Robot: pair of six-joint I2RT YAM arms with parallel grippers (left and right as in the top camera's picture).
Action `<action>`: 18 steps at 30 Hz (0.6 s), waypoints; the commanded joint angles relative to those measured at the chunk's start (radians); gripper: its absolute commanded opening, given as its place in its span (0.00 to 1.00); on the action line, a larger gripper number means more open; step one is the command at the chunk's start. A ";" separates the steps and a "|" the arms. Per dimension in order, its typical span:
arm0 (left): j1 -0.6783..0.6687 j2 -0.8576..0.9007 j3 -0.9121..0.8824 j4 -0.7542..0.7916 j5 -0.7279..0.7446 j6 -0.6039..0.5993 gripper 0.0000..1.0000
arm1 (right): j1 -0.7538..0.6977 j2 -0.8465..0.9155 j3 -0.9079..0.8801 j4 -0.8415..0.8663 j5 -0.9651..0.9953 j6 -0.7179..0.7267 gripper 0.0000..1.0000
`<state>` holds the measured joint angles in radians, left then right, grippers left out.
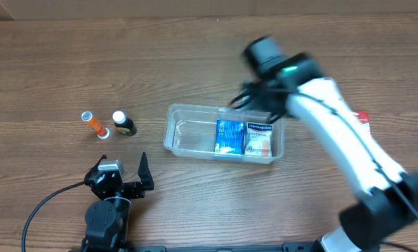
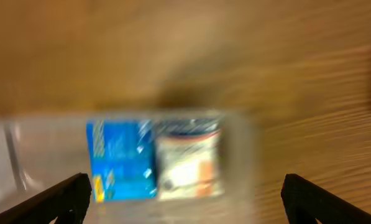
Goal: Pack container
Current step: 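Move the right gripper to the red Panadol box and grasp it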
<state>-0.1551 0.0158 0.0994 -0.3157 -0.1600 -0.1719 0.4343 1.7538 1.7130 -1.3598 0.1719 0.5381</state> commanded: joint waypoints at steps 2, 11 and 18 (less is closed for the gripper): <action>0.005 -0.011 -0.003 0.003 0.000 0.019 1.00 | -0.272 -0.091 0.036 -0.004 0.027 -0.153 1.00; 0.005 -0.011 -0.003 0.003 0.000 0.019 1.00 | -0.669 0.084 -0.040 0.071 -0.166 -0.457 1.00; 0.005 -0.011 -0.003 0.003 0.000 0.019 1.00 | -0.784 0.261 -0.040 0.075 -0.111 -0.552 1.00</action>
<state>-0.1551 0.0158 0.0994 -0.3161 -0.1600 -0.1719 -0.3157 1.9739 1.6768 -1.2839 0.0303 0.0547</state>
